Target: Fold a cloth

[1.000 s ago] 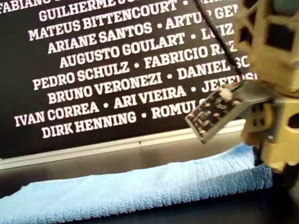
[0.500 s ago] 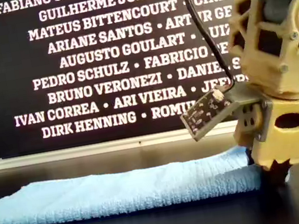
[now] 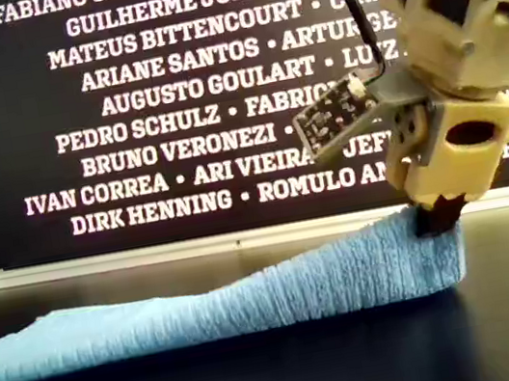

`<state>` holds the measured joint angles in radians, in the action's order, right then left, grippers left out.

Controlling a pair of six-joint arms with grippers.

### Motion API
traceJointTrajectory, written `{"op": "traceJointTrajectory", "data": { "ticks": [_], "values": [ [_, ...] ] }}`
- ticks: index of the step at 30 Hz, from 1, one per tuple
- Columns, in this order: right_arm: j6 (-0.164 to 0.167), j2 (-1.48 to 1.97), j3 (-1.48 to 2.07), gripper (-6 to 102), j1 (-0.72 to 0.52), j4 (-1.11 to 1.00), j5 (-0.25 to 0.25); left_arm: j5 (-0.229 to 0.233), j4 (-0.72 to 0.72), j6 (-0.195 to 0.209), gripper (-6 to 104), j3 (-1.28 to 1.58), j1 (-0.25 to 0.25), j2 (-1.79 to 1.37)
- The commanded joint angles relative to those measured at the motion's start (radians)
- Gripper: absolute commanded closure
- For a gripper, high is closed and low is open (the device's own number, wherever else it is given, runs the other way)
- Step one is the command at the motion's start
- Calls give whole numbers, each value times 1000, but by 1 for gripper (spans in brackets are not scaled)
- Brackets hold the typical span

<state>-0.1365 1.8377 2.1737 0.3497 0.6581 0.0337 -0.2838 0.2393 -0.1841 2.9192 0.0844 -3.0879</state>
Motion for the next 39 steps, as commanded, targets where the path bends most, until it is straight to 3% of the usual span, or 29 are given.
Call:
{"op": "traceJointTrajectory", "data": {
  "ticks": [1, 9, 16, 25, 39],
  "values": [
    [-8, 29, -95, 94, 6, -15, 8, -2, -5, -8, 37, -20, 9, -18],
    [-8, -107, -314, 94, 150, -21, 64, -3, -5, -8, 37, -17, 8, -18],
    [-8, -396, -661, 94, 337, -23, 60, -3, -5, -8, 37, -15, 8, -18],
    [-8, -755, -1112, 94, 453, -21, 64, -3, -5, -8, 37, -15, 8, -18],
    [-6, -1046, -1595, 94, 632, -21, 51, -3, -5, -8, 37, 63, 11, -18]
  ]
}}
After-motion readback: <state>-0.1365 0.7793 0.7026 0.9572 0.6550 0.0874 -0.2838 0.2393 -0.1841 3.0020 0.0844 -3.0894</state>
